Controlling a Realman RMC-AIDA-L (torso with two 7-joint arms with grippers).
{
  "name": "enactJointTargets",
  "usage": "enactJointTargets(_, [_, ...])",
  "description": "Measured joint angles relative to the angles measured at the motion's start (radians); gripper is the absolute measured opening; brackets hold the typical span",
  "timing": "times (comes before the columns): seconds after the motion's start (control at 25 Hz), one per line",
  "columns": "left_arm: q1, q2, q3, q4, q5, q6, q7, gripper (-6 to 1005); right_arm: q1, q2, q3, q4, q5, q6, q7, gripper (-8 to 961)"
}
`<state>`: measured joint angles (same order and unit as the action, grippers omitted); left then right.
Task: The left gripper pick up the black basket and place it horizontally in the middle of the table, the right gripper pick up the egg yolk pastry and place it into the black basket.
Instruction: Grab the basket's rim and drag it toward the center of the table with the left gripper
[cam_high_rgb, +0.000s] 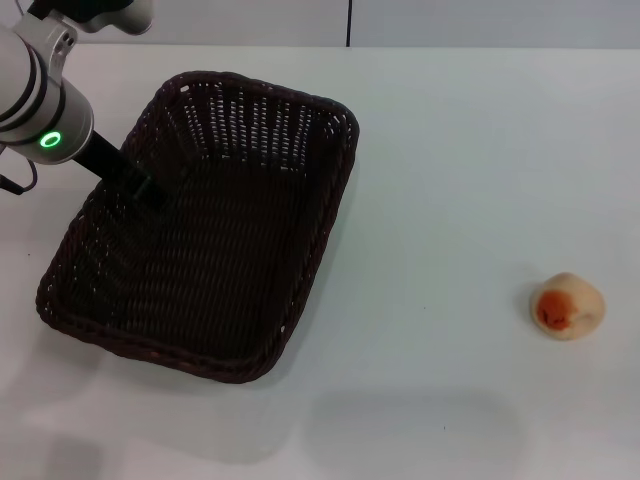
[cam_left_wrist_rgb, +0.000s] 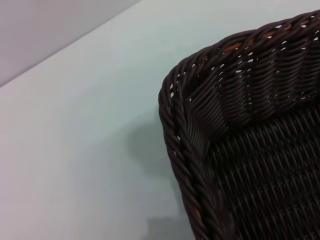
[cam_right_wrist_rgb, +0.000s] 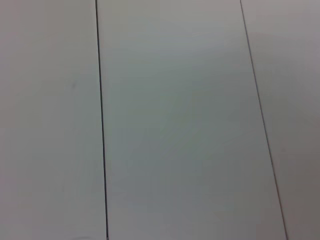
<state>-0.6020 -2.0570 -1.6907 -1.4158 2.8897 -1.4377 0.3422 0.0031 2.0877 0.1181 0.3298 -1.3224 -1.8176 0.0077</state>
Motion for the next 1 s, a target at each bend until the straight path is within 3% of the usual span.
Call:
enactJointTargets(0.2, [-0.014,0.015,-0.018,0.012,0.001,-0.003,0.0,783,0.0,0.0,0.0,0.0,0.0,0.0,0.0,773])
enactJointTargets(0.36, [-0.015,0.017,-0.029,0.012,0.0,-0.001,0.005,582,0.0,0.0,0.0,-0.002,0.0,0.0,0.0,773])
enactJointTargets(0.76, [-0.016,0.017,-0.021,0.012,0.0,-0.003,0.017,336,-0.002,0.0,0.0,-0.003,0.0,0.0,0.0,774])
enactJointTargets(1.0, [-0.014,0.0,0.024,-0.017,-0.001,0.004,0.158,265,-0.002,0.0,0.0,-0.003,-0.001,0.0,0.0,774])
